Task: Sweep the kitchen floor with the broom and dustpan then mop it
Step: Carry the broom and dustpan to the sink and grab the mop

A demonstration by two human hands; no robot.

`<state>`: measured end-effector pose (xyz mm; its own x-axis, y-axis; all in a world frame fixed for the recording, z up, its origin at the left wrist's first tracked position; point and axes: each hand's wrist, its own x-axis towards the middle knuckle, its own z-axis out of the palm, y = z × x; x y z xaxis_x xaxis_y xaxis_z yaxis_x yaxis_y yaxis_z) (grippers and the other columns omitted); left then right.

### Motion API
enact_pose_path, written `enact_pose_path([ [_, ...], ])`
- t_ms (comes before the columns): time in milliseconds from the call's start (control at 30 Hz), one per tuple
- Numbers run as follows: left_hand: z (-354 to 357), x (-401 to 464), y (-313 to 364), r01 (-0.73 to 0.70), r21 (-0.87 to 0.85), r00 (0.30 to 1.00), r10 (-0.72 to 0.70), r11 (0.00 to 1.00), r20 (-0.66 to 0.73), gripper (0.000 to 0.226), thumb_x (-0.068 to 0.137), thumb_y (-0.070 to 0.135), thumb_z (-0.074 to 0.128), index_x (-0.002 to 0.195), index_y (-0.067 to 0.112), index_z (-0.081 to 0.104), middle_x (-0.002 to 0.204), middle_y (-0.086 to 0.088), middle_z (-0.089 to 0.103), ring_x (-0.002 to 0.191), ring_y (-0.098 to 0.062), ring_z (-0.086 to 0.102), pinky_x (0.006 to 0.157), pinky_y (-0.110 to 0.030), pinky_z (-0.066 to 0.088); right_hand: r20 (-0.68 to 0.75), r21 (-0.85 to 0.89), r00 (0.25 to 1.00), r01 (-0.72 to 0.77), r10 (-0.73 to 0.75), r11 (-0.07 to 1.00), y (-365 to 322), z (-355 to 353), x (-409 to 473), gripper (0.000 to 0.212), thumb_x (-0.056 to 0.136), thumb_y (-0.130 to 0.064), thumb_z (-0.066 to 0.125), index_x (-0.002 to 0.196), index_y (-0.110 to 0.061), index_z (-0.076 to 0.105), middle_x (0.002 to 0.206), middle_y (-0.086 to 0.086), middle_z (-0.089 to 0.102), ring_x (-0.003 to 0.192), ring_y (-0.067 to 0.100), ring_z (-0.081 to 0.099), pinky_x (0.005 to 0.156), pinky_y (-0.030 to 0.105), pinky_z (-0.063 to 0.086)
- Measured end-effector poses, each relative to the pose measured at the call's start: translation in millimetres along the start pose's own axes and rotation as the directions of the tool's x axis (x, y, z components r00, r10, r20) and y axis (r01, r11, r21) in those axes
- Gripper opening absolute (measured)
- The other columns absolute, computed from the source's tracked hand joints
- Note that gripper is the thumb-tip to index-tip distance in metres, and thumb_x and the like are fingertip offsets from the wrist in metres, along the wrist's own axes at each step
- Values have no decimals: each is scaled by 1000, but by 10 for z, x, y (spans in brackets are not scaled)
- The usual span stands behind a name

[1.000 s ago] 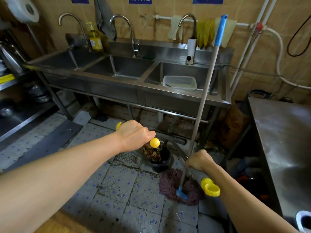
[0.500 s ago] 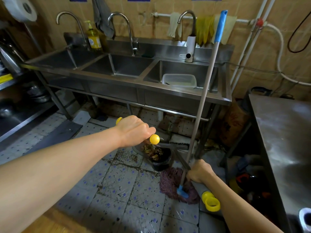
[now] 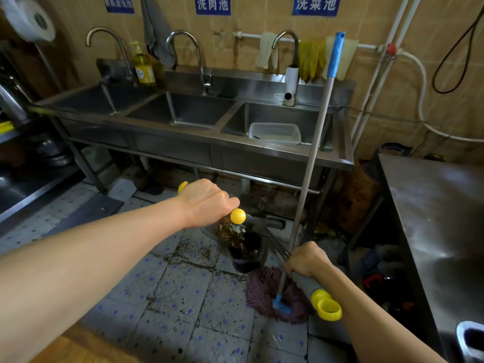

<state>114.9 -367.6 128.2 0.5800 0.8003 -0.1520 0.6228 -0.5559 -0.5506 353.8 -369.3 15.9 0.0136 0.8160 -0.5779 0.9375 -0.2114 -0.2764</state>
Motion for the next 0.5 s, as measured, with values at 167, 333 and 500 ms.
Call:
enact_pose_path([
  [167,49,46,9,-11,-4,1000,11,1000,21,23,91,3,39,109,10,52,88,-7,65,72,-30,62,43,-26,16,-17,54,999,30,-29,998,-144,158,111,37,80,-35,64,108,-12,68,99,1,59,89,16,57,52,19,40],
  [333,62,51,-7,-5,-9,1000,5,1000,28,25,92,3,36,111,11,49,92,-7,64,76,-30,61,45,-27,19,-5,182,1000,-4,4,983,-58,380,167,35,80,-20,65,113,-7,64,101,7,62,97,23,61,68,22,44],
  [500,84,63,8,-4,-40,1000,5,999,28,26,90,1,37,110,11,50,90,-6,64,76,-30,61,51,-30,28,25,158,998,-62,58,985,53,390,137,40,79,-21,66,116,-6,63,116,11,63,110,25,61,78,25,48],
])
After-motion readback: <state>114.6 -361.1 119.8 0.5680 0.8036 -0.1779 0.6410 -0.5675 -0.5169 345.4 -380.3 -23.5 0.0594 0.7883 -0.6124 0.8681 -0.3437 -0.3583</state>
